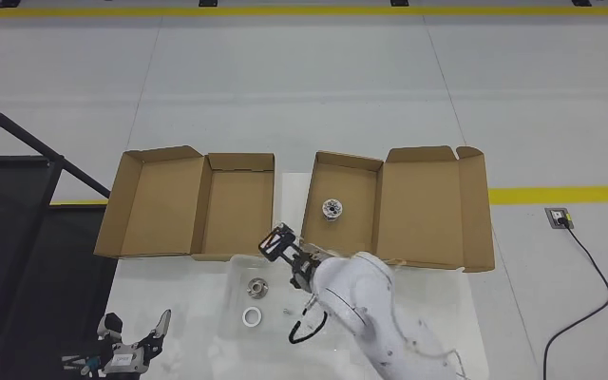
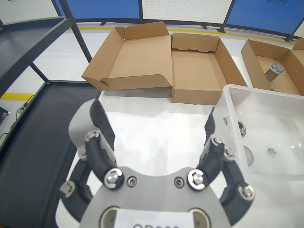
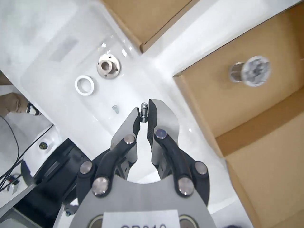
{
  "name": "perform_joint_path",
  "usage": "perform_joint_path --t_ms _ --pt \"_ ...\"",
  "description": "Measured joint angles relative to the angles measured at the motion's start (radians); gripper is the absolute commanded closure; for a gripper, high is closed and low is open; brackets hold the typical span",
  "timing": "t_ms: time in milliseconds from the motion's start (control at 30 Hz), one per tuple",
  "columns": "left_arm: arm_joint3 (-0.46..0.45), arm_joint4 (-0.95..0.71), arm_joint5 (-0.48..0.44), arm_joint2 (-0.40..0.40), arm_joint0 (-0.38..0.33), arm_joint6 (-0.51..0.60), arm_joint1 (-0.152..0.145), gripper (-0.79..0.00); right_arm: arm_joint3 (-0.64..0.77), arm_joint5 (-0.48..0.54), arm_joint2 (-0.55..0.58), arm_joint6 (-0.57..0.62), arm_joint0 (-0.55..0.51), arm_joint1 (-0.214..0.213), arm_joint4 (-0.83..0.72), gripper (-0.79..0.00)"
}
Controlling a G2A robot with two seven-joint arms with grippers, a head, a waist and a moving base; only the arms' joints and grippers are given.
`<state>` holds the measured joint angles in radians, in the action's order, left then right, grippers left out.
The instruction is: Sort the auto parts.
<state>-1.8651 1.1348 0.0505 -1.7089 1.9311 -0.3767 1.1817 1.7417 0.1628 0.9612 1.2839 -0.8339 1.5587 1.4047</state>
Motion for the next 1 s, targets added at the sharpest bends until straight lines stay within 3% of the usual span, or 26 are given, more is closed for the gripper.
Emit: perform_joint_path --t_ms 100,200,433,633,1000 --pt "0.0 0.0 0.0 0.0 0.0 0.0 0.0 -0.785 0.049 -0.002 0.036 -0.04 0.001 -0.006 0.04 0.0" --pt "0.0 0.0 0.0 0.0 0.0 0.0 0.0 -0.785 -0.022 -0.007 0.051 -0.072 0.053 -0.002 0.049 0.0" --pt "0.0 0.0 0.0 0.0 0.0 0.0 0.0 -0.785 -0.394 -0.079 0.071 -0.115 0.251 0.021 0.014 0.0" --pt "0.0 0.0 0.0 0.0 0.0 0.0 0.0 -0.785 -0.675 -0.086 0.1 -0.148 0.356 0.03 -0.033 0.0" --pt "0.0 0.0 0.0 0.0 0.0 0.0 0.0 -0.785 -0.98 -0.079 0.058 -0.231 0.445 0.052 -0.035 0.0"
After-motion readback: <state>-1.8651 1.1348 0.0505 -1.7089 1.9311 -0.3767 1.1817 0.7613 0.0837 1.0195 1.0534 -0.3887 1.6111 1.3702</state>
